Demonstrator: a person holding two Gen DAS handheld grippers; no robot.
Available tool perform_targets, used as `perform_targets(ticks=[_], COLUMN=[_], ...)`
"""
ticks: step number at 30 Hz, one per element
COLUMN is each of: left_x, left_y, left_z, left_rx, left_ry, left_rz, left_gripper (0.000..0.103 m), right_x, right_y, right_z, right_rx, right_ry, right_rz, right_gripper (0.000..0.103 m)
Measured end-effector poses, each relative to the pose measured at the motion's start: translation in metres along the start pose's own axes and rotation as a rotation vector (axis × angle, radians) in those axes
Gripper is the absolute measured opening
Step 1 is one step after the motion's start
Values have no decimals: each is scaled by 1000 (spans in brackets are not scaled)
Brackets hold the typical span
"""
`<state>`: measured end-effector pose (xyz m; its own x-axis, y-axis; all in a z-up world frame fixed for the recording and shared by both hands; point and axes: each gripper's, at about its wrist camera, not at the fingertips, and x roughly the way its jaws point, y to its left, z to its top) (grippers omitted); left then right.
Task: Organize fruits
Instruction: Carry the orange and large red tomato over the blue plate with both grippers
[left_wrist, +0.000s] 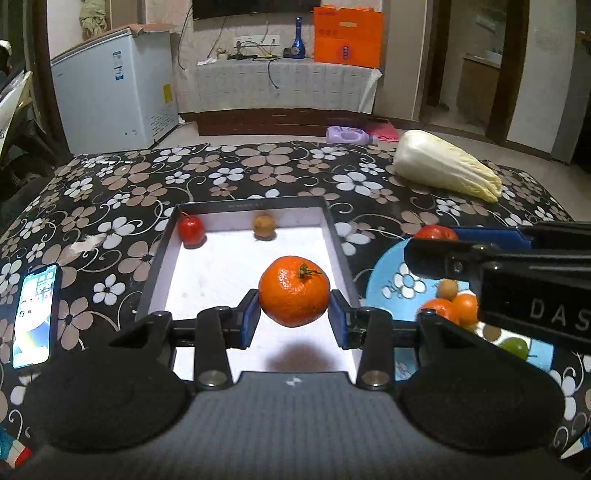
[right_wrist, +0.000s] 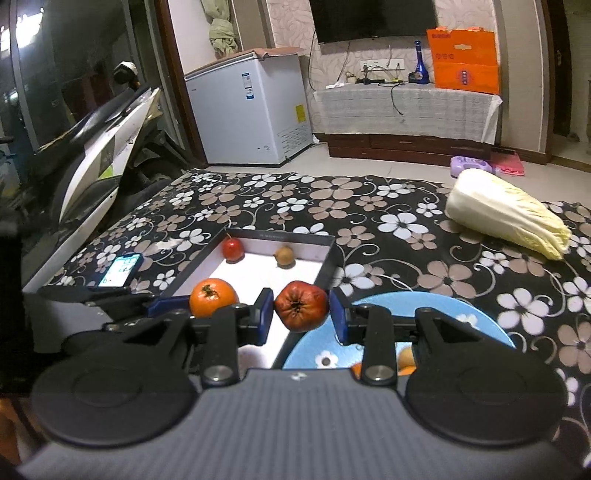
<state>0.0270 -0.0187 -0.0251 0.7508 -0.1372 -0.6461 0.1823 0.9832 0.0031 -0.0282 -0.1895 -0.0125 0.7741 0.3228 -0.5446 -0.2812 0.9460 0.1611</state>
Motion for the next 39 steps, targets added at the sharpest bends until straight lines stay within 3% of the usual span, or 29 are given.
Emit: perform_targets(ticks=[30,39], left_x=[0,-1], left_y=[-55,-64], left_z=[0,0], left_rx=[71,73], left_ry=[-42,-50], left_rz=[-105,-150], left_gripper=[46,46], right_x=[-33,-41], right_y=[-32,-44], right_z=[-15,-14], right_rx=[16,65], right_ry=[1,-39], right_rz=[-81,-106], right_gripper=[36,36])
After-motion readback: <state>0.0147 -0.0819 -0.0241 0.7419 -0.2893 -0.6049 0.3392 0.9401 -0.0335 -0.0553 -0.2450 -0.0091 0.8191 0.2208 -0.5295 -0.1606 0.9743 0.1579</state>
